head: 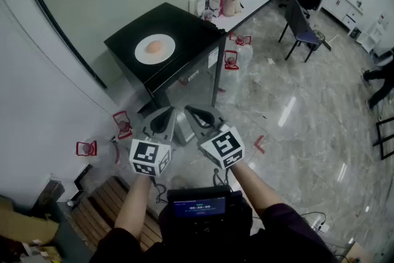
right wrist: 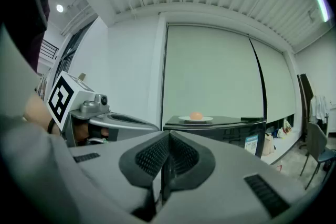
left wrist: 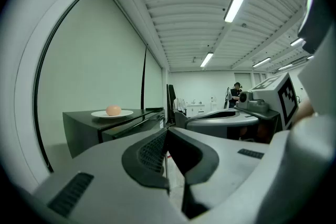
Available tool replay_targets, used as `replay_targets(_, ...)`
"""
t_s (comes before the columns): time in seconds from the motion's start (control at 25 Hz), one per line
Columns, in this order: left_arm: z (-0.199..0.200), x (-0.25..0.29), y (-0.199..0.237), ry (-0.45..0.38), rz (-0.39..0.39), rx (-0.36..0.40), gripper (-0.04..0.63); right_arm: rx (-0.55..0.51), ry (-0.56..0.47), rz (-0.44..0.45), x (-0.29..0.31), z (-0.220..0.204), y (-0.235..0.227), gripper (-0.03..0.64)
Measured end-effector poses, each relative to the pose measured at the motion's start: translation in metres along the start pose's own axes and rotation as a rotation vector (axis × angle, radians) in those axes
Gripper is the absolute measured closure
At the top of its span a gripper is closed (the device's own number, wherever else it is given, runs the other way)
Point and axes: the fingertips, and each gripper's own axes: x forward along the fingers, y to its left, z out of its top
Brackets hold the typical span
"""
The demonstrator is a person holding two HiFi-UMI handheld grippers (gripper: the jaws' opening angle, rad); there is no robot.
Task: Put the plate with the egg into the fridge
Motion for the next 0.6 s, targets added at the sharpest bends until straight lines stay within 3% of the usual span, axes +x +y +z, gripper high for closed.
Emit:
replay_targets(0.4,-0.014,-0.009,0.006,0.020,0.007,-0.009,0.586,0.005,0.036,-0.017,0.006,-0.012,0.005,0.609)
replay_targets(0.6,-0.032,-0.021,0.022,0.056,0.049,-0.032,0.586,0.102,0.087,-0.055,0.012,-0.035,0.006,0.606)
